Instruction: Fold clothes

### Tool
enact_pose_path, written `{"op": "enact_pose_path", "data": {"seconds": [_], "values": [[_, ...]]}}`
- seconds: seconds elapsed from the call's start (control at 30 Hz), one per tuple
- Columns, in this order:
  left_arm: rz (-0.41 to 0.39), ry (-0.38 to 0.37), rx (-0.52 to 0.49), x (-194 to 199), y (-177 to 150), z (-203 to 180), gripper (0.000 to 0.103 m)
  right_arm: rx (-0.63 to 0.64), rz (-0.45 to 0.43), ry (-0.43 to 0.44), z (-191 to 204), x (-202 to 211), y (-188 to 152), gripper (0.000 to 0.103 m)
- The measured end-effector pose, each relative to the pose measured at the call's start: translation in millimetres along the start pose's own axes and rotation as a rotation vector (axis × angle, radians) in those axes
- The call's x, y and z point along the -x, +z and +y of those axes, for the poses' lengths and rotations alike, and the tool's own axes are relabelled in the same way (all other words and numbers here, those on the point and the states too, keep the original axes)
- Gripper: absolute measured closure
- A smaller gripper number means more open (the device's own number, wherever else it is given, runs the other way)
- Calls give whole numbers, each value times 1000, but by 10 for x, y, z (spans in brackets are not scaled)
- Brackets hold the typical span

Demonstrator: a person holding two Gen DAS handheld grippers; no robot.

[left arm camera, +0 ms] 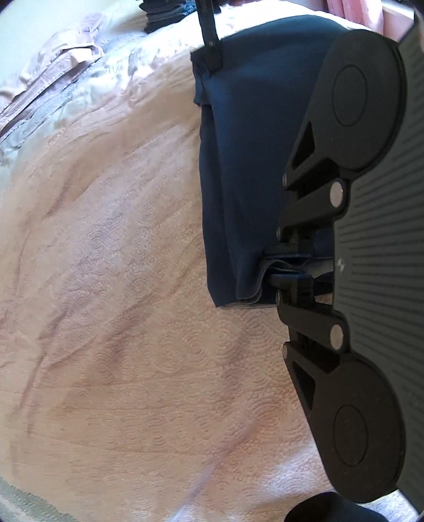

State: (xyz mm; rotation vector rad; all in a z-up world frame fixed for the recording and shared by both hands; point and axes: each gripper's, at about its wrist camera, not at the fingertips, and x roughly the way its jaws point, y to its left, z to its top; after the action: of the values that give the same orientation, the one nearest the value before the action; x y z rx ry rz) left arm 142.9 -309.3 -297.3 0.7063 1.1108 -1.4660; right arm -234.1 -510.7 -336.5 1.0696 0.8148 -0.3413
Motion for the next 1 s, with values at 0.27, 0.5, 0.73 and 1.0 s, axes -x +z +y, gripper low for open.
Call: {"op": "enact_pose_path", "data": {"seconds": [0.27, 0.5, 0.73, 1.0], "values": [[-40, 42, 12, 76, -41, -44, 95, 73, -138, -116, 236, 387, -148, 58], [-146, 86, 6, 347, -61, 99, 95, 24, -197, -139, 453, 637, -741, 57], [-227, 27, -255, 843, -440, -198, 89, -52, -256, -178, 679, 762, -1404, 57], [-219, -87, -486, 672, -1216, -814, 86, 20, -216, -171, 635, 610, -1604, 57]]}}
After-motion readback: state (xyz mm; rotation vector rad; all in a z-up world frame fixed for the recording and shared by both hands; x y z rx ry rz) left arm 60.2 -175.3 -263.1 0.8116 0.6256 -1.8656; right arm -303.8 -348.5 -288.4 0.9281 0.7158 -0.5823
